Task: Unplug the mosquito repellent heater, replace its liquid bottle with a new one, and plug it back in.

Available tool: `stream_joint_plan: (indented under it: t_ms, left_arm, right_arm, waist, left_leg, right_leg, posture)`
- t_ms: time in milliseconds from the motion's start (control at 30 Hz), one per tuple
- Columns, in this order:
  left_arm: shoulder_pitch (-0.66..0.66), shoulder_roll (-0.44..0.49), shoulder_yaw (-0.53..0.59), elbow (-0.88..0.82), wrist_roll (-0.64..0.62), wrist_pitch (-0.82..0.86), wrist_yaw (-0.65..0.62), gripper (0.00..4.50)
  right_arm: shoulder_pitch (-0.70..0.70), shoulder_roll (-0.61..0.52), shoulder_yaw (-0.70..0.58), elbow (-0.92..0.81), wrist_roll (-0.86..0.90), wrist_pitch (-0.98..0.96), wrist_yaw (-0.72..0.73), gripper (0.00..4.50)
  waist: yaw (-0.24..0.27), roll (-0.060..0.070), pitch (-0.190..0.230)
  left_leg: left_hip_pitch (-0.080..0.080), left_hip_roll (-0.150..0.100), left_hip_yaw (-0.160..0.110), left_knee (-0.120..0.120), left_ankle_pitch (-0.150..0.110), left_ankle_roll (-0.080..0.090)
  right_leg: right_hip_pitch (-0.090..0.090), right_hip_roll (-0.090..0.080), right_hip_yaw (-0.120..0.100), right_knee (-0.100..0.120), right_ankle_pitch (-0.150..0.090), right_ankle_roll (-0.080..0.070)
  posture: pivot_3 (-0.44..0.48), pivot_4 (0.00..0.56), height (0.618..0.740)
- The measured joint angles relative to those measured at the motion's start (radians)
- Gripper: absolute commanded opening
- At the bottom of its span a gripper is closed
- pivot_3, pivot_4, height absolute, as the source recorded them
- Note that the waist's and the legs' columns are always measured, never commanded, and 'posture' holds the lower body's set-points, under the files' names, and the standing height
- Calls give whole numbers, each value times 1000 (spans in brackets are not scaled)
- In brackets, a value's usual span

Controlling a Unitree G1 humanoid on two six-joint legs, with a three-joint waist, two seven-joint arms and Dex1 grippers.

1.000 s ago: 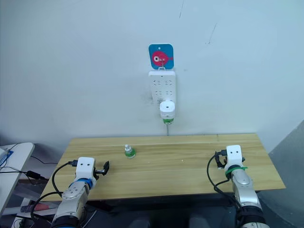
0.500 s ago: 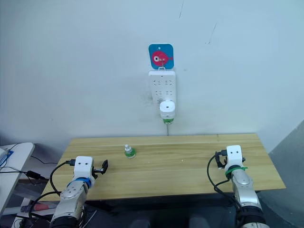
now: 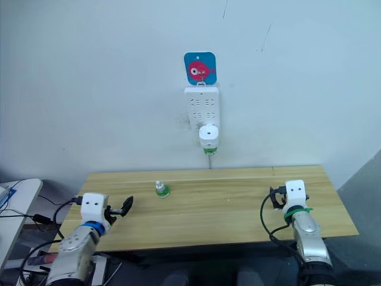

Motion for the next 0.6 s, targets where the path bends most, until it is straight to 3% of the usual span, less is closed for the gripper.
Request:
stream_joint_plan:
  t_ms: [133,300,433,600]
  left_arm:
    - [-55,91,14,-213,-105,143,-83,4500]
    - [-263,135,-41,-347,-177,291,-131,4500]
    - [-417,121,-119,-323,-183,347,-161,4500]
    - [-577,64,-190,-169,-162,327,-215,4500]
  right_arm:
    - [-25,-47,6,-173,71,110,91,4459]
    - [-128,-50,27,-341,166,254,159,4459]
    - [-211,-48,53,-428,219,339,189,4459]
    - [-293,-35,74,-497,252,422,172,4459]
  waist:
    - [6,1,19]
    - [8,3,32]
    - [5,0,36]
    - [-1,-1,37]
  left_leg:
    - [-1,1,0,1,0,0]
    - [-2,1,0,0,1,-1]
    - [-13,0,0,0,1,-3]
    - [-20,0,0,-1,4,-9]
  right_leg:
    - [0,-1,-3,-1,-1,3]
    - [0,-1,-4,-1,1,-1]
    - [-11,-1,-4,0,2,-1]
    - [-17,-1,-4,-1,2,-1]
  posture:
    - [46,154,740]
    - [39,161,740]
    - [30,161,740]
    - [9,158,740]
